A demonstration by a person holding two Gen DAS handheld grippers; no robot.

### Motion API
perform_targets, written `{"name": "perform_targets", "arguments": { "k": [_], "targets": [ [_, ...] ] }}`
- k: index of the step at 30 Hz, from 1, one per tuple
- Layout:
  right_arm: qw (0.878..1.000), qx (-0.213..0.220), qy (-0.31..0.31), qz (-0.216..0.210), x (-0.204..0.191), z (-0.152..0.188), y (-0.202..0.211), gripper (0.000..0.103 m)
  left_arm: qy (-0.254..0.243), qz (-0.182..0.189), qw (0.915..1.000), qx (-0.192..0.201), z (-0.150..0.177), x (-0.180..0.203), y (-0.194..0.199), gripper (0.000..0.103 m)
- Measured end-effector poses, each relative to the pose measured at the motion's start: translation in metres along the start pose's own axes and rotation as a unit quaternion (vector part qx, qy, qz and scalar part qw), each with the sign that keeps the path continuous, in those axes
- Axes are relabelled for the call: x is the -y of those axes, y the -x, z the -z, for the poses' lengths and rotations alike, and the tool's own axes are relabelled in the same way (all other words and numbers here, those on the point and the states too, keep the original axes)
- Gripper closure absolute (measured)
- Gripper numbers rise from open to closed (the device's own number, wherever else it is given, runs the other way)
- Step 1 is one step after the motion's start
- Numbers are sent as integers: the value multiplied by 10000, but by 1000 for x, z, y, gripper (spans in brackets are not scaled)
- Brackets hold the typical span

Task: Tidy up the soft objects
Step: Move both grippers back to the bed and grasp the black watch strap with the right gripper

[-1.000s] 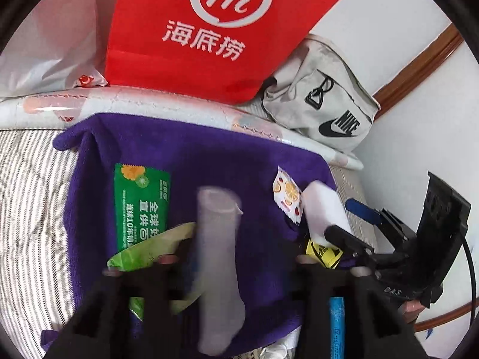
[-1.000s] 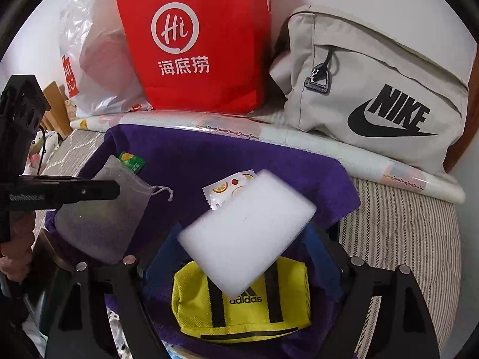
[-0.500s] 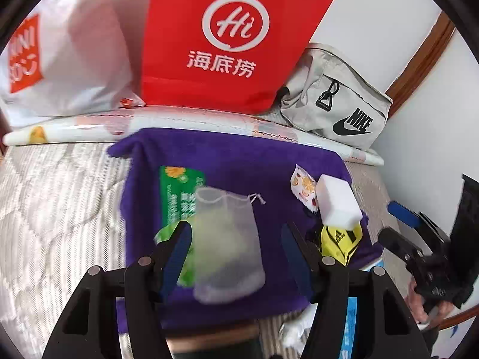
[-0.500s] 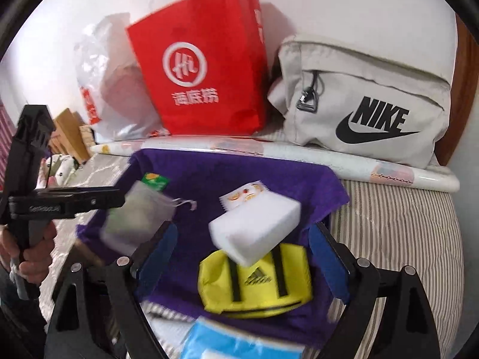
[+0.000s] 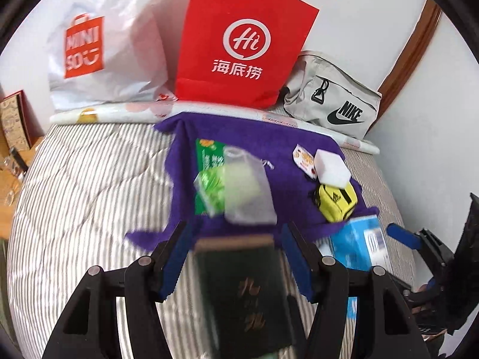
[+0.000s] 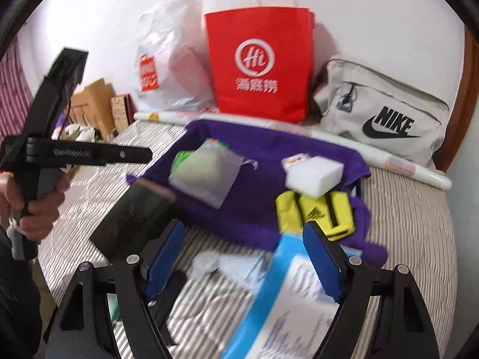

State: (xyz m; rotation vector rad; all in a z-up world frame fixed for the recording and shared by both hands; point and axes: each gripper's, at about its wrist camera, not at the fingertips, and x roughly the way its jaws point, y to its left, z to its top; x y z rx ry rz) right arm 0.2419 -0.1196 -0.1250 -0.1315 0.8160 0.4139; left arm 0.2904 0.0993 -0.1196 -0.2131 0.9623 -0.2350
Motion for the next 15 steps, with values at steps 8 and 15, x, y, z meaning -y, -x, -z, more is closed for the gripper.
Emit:
{"name": "perform_targets", "arguments": {
  "k": [8,15],
  "targets": [
    [9990,-425,105,69,-33,29,-22,34,51,-89,9999,-50,51,-29,26,43],
    [9973,-729,14,-127,-51,52,-32,34,261,-18,9994,-211,87,-46,26,43]
  ]
}}
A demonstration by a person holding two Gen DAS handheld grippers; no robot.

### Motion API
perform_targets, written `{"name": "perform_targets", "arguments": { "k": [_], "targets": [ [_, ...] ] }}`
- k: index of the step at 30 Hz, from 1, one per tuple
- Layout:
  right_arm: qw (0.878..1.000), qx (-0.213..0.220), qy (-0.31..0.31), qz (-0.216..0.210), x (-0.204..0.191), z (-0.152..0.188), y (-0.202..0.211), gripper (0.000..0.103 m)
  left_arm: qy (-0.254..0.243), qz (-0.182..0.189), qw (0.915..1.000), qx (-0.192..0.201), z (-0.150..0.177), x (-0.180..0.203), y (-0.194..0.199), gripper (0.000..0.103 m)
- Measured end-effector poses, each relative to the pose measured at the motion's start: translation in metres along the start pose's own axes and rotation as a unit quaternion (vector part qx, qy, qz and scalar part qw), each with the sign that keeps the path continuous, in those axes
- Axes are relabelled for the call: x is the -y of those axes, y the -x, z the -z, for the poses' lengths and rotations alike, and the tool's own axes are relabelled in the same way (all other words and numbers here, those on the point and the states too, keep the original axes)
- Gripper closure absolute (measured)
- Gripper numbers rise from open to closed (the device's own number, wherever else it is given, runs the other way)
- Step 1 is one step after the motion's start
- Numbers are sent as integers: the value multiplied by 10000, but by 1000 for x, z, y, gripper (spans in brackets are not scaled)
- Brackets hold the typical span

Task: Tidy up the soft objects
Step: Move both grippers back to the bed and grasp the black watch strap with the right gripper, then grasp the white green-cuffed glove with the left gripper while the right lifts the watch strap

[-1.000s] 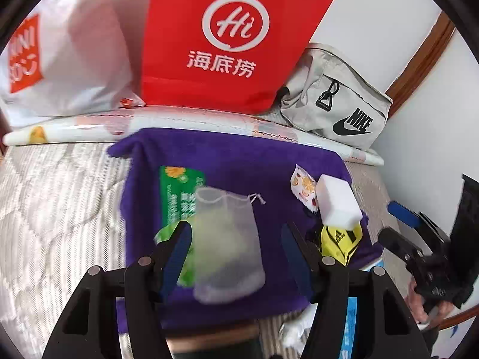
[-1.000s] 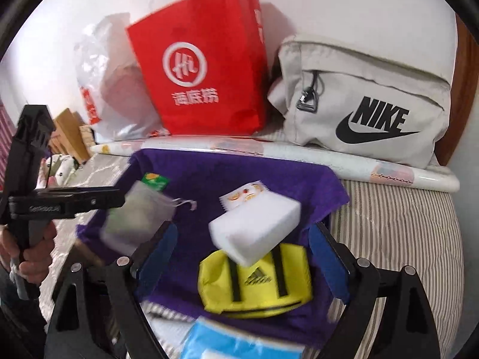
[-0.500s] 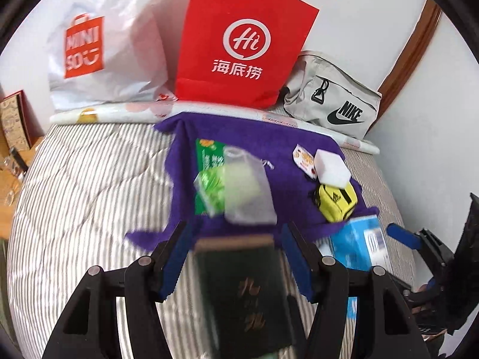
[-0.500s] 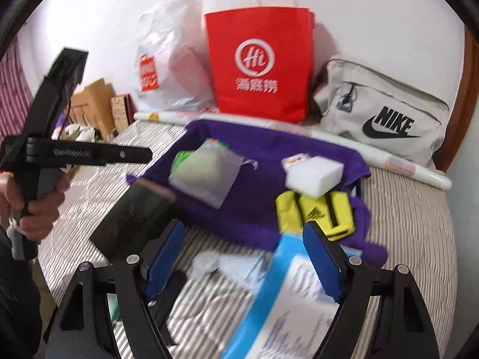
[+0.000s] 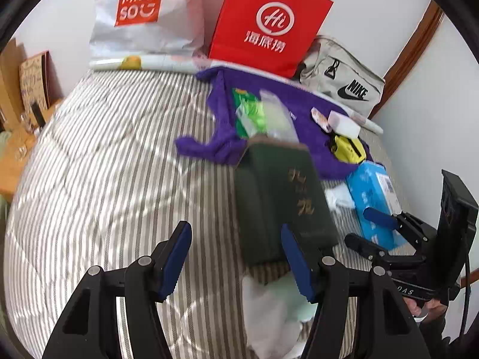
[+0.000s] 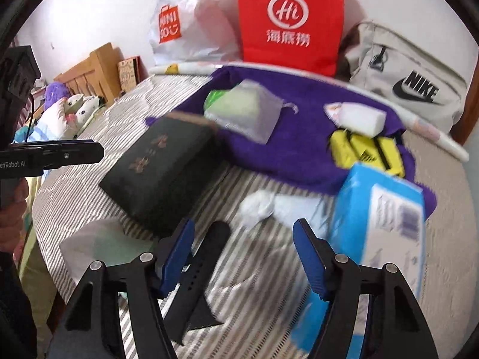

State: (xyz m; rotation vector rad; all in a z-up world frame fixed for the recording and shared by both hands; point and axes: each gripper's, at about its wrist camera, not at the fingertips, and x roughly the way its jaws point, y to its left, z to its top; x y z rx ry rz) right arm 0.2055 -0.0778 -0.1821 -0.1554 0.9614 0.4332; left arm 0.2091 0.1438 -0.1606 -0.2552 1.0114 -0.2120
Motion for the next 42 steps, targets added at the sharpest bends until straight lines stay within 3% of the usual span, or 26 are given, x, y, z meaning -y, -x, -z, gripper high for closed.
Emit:
{"name": "perform_targets", "arguments": {
  "k": [3,6,11,14,18,19,20,22,32,39,42],
  "targets": [
    [9999,-133,-51,-75,-8,13,-6,34,122,83,9999,-12,11,-4,-2,43],
    [9996,-123,201,178,-23,28,-4,34,272,212,9994,-29,19,-8,1,43],
    [9988,-204,390,193,-37,41,-1,34,192,216,9995,133,24,-5,13,43],
    [9989,-436,133,-129,-36,47,-10,45,209,232,9994,115,28,-5,16,43],
    [9998,-218,-16,41,-37,51,-13,55,269,209,9994,64,36,-7,19,43],
    [9999,-140,-29,89,-36,51,-13,71,288,218,9993,56,37,-8,20,43],
    [9999,-106,-18,112,-35,51,-13,78,304,229,9993,58,39,-8,21,43],
    [9999,-109,10,102,-34,52,-10,81,326,256,9991,67,42,-9,24,43],
    [9995,-222,-104,198,-19,77,23,81,252,293,9993,7,55,-2,25,43],
    [9991,-247,-289,186,-2,100,43,81,109,669,9975,-216,64,17,7,38],
    [9990,-227,-348,144,1,106,49,81,-44,344,9988,-346,69,29,-10,38]
  ]
}}
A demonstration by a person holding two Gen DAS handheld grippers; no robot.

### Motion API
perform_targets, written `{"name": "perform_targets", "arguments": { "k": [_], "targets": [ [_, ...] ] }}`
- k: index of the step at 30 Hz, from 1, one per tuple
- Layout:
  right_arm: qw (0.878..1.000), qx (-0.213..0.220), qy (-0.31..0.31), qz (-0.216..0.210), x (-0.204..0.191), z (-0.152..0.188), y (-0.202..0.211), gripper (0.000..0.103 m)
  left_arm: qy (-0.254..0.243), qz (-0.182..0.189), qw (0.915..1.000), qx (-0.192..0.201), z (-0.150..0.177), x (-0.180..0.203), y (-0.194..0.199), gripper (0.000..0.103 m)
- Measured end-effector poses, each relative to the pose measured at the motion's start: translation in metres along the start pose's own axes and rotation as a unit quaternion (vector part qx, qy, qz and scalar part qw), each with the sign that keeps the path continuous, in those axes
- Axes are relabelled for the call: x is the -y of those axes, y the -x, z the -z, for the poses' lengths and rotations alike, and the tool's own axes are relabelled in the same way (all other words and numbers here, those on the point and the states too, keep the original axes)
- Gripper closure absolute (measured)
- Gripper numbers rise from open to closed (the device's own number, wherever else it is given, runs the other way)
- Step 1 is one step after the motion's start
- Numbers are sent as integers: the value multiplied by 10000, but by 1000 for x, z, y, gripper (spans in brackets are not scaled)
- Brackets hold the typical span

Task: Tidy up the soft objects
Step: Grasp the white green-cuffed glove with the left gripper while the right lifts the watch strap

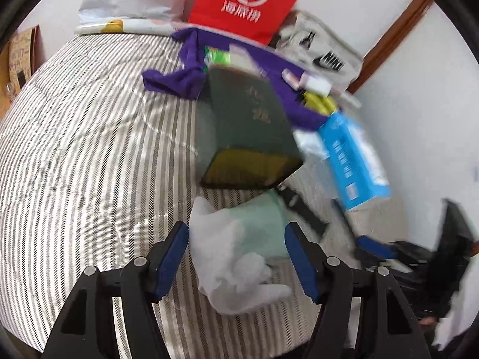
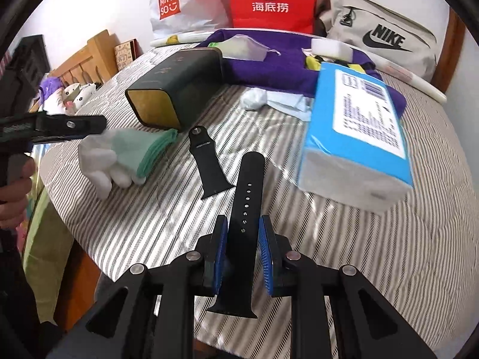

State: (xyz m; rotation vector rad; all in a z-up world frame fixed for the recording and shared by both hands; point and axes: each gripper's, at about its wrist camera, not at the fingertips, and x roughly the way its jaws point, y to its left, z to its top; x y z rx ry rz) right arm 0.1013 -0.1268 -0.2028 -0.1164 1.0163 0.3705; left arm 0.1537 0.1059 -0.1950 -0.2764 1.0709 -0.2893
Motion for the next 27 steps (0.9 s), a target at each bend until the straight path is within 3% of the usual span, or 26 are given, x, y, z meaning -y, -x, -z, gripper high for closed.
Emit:
{"name": "perform_targets", "arguments": {
  "k": [2,3,5,7,9,12,27],
  "targets": [
    [10000,24,-52,-28,4,5,4,81,-184,-459,9987,-127,5,9,-16,39],
    [10000,38,-73,-41,6,6,5,81,-373,-651,9972,21,8,16,-18,38],
    [9999,65,-103,-52,9,9,9,81,-521,-776,9956,52,12,24,-20,38],
    [9999,87,-124,-35,13,13,12,81,-483,-862,9950,163,14,26,-21,50],
    [9999,88,-140,3,17,17,15,81,-458,-845,9952,196,15,27,-20,66],
    [9998,95,-195,5,23,21,18,81,-251,-556,9980,174,15,23,-17,79],
    [9990,283,-340,-17,37,32,36,81,-192,-300,9966,746,12,38,27,83]
  ]
}}
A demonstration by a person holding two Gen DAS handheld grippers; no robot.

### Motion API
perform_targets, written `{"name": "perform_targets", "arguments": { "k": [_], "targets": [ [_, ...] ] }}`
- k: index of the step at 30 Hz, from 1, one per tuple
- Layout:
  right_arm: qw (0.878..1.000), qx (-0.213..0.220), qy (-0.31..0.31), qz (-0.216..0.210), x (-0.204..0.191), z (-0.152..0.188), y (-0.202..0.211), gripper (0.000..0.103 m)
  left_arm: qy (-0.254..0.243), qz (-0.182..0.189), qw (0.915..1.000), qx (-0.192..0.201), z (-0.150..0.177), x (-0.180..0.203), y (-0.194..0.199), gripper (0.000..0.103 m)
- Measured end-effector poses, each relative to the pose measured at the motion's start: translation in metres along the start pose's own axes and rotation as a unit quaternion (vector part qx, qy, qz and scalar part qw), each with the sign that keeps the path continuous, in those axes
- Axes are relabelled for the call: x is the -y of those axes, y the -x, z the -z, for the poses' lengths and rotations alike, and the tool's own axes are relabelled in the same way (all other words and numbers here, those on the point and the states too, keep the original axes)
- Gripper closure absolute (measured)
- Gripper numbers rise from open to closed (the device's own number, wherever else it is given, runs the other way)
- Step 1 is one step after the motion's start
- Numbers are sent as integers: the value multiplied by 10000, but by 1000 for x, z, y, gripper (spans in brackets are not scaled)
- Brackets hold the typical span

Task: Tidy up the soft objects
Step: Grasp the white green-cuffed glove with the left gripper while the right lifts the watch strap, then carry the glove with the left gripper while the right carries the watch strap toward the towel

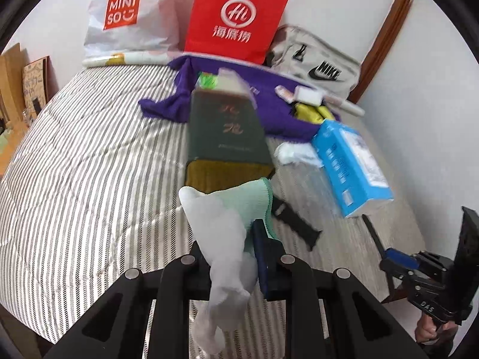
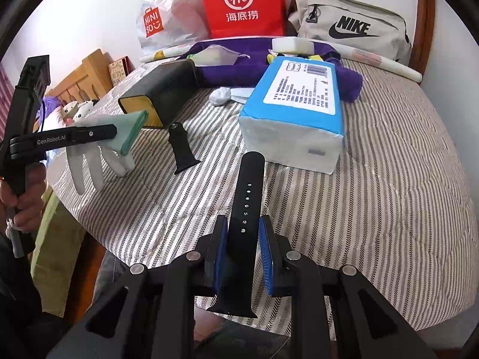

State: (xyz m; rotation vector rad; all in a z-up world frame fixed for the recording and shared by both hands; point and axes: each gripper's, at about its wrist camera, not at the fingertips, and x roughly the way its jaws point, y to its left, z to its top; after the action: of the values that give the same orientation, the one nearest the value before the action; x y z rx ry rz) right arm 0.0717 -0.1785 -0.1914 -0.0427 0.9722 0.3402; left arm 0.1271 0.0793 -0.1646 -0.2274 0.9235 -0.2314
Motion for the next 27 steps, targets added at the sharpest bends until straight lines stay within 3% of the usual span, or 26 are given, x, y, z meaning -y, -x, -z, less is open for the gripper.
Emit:
{"name": "perform_targets", "arguments": {
  "k": [15,27],
  "targets": [
    [9994,343,-41,-58,3,-14,33,81,-23,209,9994,284,-22,11,24,83],
    [9988,468,-80,-73,8,-34,37,81,-75,210,9993,292,-40,17,25,83]
  ]
}}
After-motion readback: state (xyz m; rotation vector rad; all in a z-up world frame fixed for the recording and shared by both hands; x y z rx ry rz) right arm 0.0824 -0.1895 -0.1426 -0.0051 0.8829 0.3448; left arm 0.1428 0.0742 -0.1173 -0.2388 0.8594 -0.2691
